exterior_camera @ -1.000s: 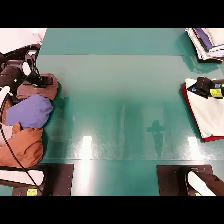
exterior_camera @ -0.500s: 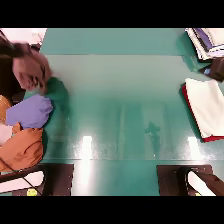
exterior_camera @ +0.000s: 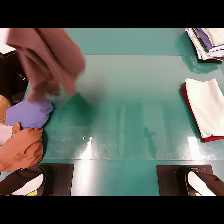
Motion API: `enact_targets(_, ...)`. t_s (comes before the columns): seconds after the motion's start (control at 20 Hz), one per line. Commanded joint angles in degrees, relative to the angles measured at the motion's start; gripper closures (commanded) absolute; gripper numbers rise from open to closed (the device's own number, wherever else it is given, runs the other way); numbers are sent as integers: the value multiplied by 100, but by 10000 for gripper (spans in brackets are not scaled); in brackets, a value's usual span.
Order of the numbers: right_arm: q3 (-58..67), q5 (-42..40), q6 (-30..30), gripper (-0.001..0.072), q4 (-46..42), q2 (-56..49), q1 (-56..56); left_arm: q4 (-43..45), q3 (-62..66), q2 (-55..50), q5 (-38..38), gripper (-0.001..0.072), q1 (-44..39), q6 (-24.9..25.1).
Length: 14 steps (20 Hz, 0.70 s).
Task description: Fold the shirts.
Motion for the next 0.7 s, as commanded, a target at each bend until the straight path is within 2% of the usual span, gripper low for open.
enact_targets(0.0,404,116,-39,695,-7,2,2,-140,-271,-256,-251,688,-1436,20)
enact_targets(0.15,568,326,-39,695,-33,4,-2,-142,-780,-848,-393,686,-2653,44)
enact_targets(0.25,503,315,-39,695,-33,83,-2,-142,-1036,-1276,-269,683,-3112,168)
enact_targets(0.3,433,310,-42,695,-35,149,-2,-136,-1060,-1484,-260,501,-3187,240)
enact_targets(0.35,337,299,-42,695,-42,216,-2,-109,-1060,-1622,-260,254,-3174,234)
enact_targets(0.4,256,297,-44,695,-48,278,-2,35,-1062,-1672,-304,227,-3101,232)
enact_targets(0.5,129,295,-50,695,-48,372,-2,415,-1060,-1556,-461,228,-2728,109)
enact_targets(0.65,96,295,-146,695,-42,389,-2,616,-1176,-1255,-579,228,-1716,24)
